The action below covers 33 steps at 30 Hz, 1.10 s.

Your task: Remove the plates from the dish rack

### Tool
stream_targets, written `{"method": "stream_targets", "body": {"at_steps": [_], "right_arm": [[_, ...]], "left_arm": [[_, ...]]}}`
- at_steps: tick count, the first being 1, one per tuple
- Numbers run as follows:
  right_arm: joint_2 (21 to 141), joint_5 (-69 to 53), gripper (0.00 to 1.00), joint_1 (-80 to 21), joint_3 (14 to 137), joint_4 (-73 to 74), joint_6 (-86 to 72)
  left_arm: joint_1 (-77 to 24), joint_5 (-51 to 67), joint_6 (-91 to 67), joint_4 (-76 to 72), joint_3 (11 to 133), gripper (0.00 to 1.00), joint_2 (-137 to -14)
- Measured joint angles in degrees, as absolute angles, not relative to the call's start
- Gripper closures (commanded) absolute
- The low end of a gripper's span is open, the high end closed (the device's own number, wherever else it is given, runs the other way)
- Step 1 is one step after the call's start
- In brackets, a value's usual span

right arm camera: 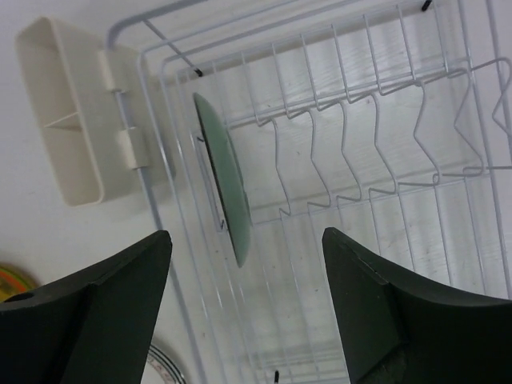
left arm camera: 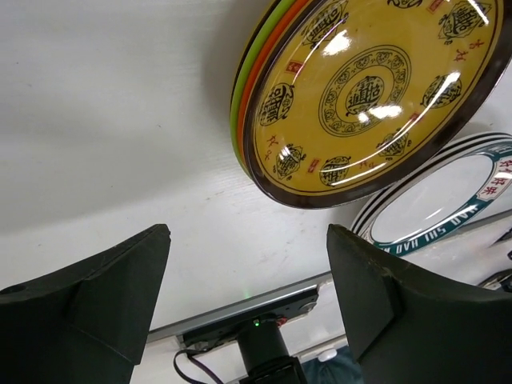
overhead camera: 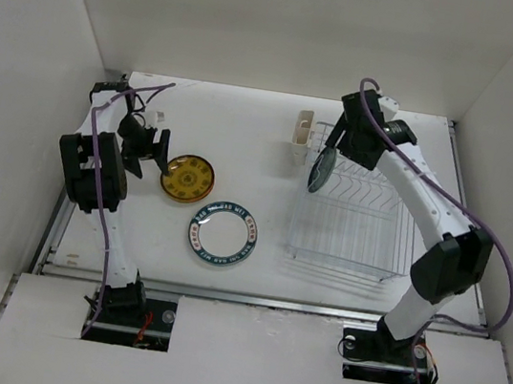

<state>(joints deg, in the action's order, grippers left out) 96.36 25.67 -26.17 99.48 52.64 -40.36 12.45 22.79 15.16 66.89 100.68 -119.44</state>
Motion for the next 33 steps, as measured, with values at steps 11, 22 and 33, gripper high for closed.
{"method": "stream_targets", "body": {"at_steps": [11,22,33], "right_arm": [[109.3,23.9,0.65,-25.6,99.5,51.9,-39.2],[111.2,25.3,1.00,-25.7,100.7,52.0,-34.6],[105.6,35.0,1.00,-26.7,119.2,64.6,-33.0]], "left_arm": [[12.4,18.5,14.2,67.1,100.7,0.23,-113.5],[12.4,16.4,14.2,67.2,100.7,0.23,-108.0],[12.2,27.4,16.6,70.5,103.2,0.22,-104.6]]}}
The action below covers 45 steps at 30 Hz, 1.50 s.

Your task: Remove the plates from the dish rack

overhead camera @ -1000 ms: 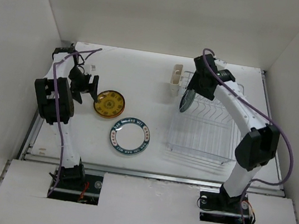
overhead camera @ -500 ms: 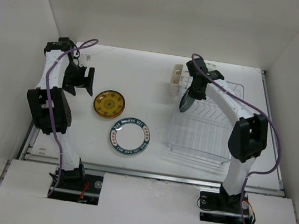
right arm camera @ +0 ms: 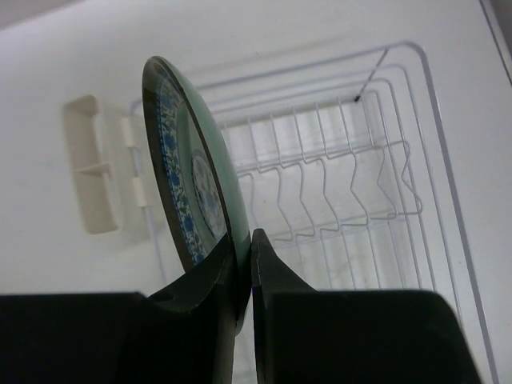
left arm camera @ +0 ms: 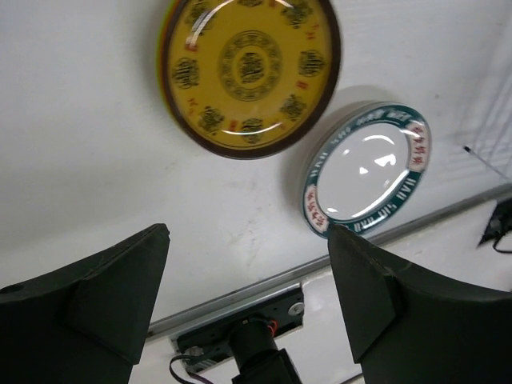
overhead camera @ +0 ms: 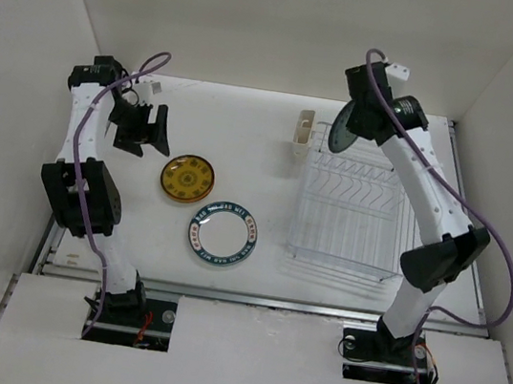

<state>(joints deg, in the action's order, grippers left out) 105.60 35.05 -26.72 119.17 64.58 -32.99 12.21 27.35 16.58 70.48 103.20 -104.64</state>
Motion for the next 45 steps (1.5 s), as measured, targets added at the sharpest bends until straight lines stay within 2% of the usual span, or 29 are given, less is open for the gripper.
{"method": "stream_targets", "body": {"at_steps": [5,8,12,19,27,30,31,32,33,34,35,41,43,44,45], "right_arm": [[102.8,34.4,1.00,-32.0,123.2,63.0,-30.2],[104.0,23.4,1.00,-35.9,120.9,57.6,-27.4],[111.5,8.4,1.00,-39.3,118.9,48.9,-25.6],[121.6,-13.6,1.00,-40.2,114.3,36.2,-26.9],[122.4,-26.9,1.00,-40.7,112.7,24.9,-30.6],[122.4,-29.4,1.00,-41.4,111.9,22.8,-31.8],[122.6,-29.5,1.00,-41.7,111.9,22.5,-32.0],[122.8,-29.7,1.00,-41.9,111.9,22.0,-32.1],[123.2,-29.8,1.00,-42.1,111.9,21.7,-32.4],[123.5,-29.6,1.00,-42.2,111.9,21.6,-32.3],[123.9,-29.3,1.00,-42.1,111.7,21.9,-32.1],[125.3,-32.4,1.00,-40.8,111.5,21.1,-32.7],[125.3,-32.4,0.78,-40.8,111.5,21.0,-32.8],[125.3,-32.2,0.59,-40.9,111.5,21.1,-32.8],[125.3,-31.5,0.32,-40.9,111.5,21.3,-33.1]], "left_arm": [[11.4,34.6,19.1,72.4,104.5,0.22,-104.0],[11.0,39.4,20.3,73.2,104.5,0.22,-103.9],[10.8,43.5,20.8,73.5,104.5,0.22,-103.9],[10.1,42.7,19.8,69.7,100.5,0.23,-103.9],[7.9,38.7,18.7,65.2,94.6,0.29,-103.9],[7.6,38.4,18.3,64.3,94.5,0.40,-103.9],[7.6,38.7,18.2,64.2,94.5,0.46,-103.9],[7.6,39.0,18.1,64.5,94.5,0.67,-103.9],[7.5,39.7,17.8,64.7,94.5,0.82,-103.9],[7.5,39.9,18.2,64.8,94.5,0.94,-103.9],[7.6,40.4,18.8,65.4,94.5,1.00,-103.9],[8.3,42.6,19.9,66.9,94.4,1.00,-103.9],[8.4,42.4,19.9,67.0,94.4,1.00,-103.9],[8.4,42.5,19.7,67.2,94.4,1.00,-104.0],[8.4,42.8,19.3,67.5,94.6,1.00,-104.1]]}}
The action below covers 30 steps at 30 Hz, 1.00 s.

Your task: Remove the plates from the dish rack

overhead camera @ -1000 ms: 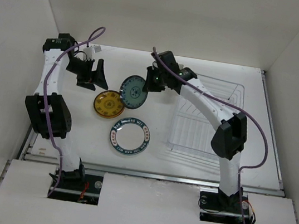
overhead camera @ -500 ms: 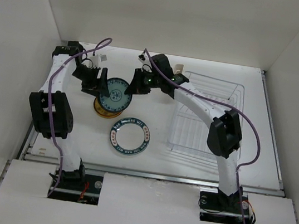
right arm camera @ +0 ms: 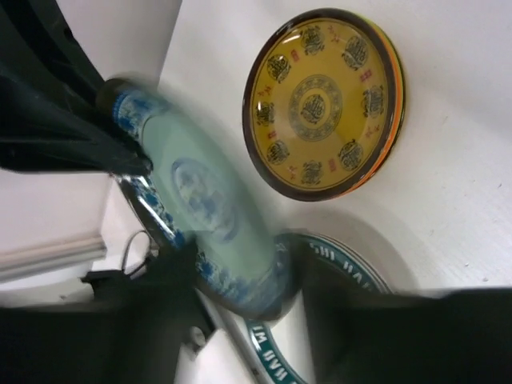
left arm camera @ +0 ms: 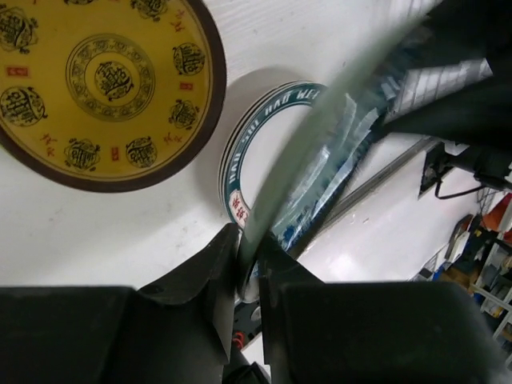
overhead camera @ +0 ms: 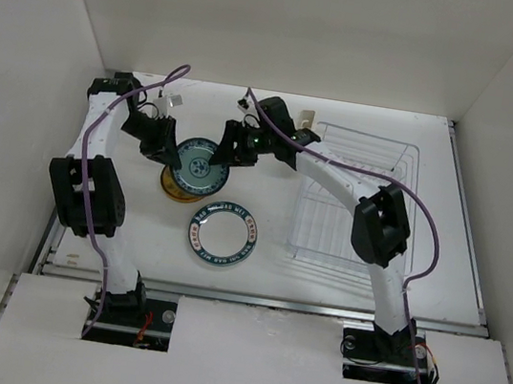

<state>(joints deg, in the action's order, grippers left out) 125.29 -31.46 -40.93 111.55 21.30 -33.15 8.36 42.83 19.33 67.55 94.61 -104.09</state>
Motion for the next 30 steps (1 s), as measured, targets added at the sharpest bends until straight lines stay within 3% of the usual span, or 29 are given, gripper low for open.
{"method": "stream_targets", "body": {"at_steps": [1,3,14,20,22,25,30], "right_arm": [[125.3,-30.8,0.10,-41.1,111.6,21.5,-33.5],[125.3,-28.9,0.00,-41.8,112.1,22.6,-33.4],[120.3,-7.4,0.00,-43.1,113.3,32.6,-33.2],[113.6,-2.5,0.00,-42.6,111.5,33.6,-32.7],[111.9,-1.5,0.00,-42.6,110.8,33.6,-32.4],[110.5,-0.5,0.00,-42.6,109.5,34.0,-32.1],[110.1,0.5,0.00,-42.6,107.8,34.6,-31.6]], "left_arm": [[8.3,42.5,19.1,68.0,94.9,1.00,-104.2],[8.1,41.3,18.5,68.4,96.2,1.00,-104.7],[11.1,33.1,12.1,65.8,98.7,1.00,-110.3],[11.4,29.8,10.7,64.5,98.8,0.98,-117.9],[11.4,29.8,10.6,64.6,99.0,0.68,-119.4],[11.4,28.0,10.8,64.5,99.2,0.40,-120.0],[10.6,22.9,11.4,64.7,99.9,0.32,-120.0]]}}
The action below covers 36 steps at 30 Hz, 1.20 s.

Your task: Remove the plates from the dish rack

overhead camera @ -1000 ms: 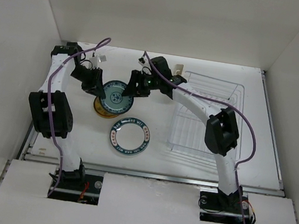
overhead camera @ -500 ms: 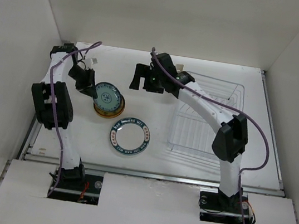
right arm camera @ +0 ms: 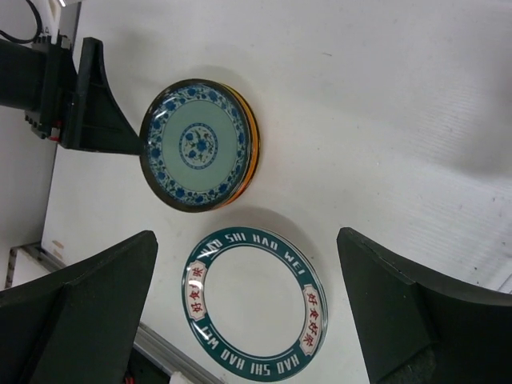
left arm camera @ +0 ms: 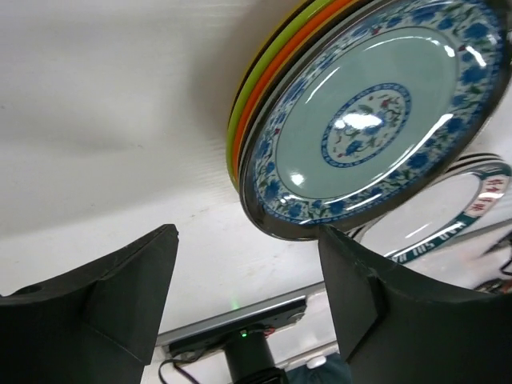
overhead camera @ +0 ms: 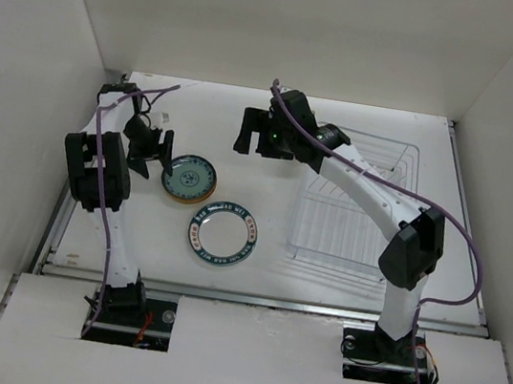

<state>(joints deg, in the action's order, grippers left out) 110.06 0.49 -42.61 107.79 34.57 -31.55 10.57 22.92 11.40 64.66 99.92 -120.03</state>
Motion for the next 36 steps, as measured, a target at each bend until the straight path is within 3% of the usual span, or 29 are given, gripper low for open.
{"method": "stream_targets", "body": {"at_steps": [10,15,18,21,23,28,36], "right_arm": [[109.6,3.2,0.00,-42.6,107.4,36.3,-30.8],[105.3,10.7,0.00,-42.3,106.1,39.5,-30.7],[99.5,18.9,0.00,-41.0,104.4,42.6,-31.4],[92.0,30.1,0.00,-37.5,101.7,46.4,-33.4],[87.3,37.8,0.00,-34.5,99.8,49.1,-34.6],[82.3,49.3,0.00,-30.3,97.3,57.6,-37.2],[83.3,52.1,0.00,-30.3,95.1,66.4,-41.8]], "left_arm": [[6.9,17.3,13.0,65.0,99.9,0.31,-119.5],[7.9,14.0,11.0,64.0,100.0,0.31,-114.5],[10.3,10.0,8.3,62.7,101.4,0.22,-108.8],[13.8,2.1,4.2,60.5,103.4,0.06,-102.9],[16.3,-3.9,1.1,59.3,104.2,0.01,-99.6],[22.3,-14.2,-4.4,58.7,105.1,0.01,-95.8],[22.8,-18.3,-6.7,60.2,103.8,0.01,-94.2]]}}
